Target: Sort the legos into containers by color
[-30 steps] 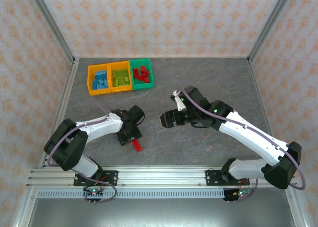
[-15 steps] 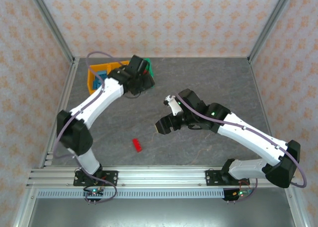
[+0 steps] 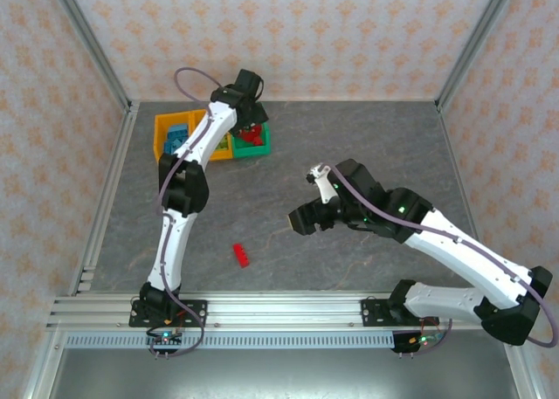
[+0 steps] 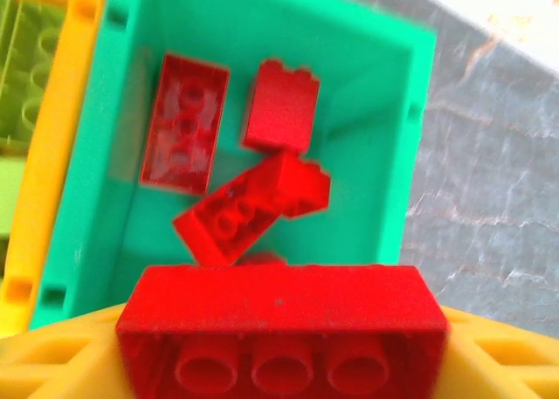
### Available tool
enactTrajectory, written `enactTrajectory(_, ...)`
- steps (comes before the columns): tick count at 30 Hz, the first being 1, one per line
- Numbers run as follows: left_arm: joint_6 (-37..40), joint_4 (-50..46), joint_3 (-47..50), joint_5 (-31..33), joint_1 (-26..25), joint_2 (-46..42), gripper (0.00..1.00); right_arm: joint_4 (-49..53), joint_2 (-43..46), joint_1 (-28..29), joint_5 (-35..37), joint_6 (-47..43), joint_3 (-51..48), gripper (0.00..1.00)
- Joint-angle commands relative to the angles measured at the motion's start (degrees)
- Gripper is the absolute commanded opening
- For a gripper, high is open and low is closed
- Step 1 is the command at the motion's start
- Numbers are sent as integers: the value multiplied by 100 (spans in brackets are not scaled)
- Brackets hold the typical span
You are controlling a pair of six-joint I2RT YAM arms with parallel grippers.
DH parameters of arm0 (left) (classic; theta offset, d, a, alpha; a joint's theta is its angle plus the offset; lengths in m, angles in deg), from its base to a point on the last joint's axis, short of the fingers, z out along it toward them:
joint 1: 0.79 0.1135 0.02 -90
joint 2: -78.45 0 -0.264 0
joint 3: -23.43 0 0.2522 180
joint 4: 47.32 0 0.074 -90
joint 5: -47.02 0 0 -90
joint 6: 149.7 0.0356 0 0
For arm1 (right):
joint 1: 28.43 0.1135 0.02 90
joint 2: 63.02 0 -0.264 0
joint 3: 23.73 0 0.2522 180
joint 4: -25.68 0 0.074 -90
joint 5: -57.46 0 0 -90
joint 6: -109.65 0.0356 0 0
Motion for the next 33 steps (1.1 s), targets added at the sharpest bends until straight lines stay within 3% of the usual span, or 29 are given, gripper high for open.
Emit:
enactTrajectory(1, 125, -512, -534, -16, 106, -62, 81, 146, 3, 24, 321, 36, 80, 86)
enactTrajectory(7, 204, -620, 248, -297, 54, -1017, 86, 2, -291, 24, 267, -134, 176, 86)
enactTrajectory(13, -118, -229, 3394, -372, -365, -3589, 86, -387, -498, 24, 255, -186, 107, 86)
enactTrajectory(21, -1654, -78, 7120, -357, -1605, -6486, 85, -928, -555, 24, 148, 50, -290, 87)
enactTrajectory(27, -2420, 565, 8714, -783, -2338, -7086, 84, -1066, -555, 24, 58, 148, -403, 87)
enactTrajectory(30, -2507, 963, 9170, -1421, -2402, -6675, 84, -1070, -555, 24, 54, 178, -403, 87)
enactTrajectory(33, -2330, 965, 9163, -1450, -2437, -6113, 84, -1028, -555, 24, 92, 204, -412, 87)
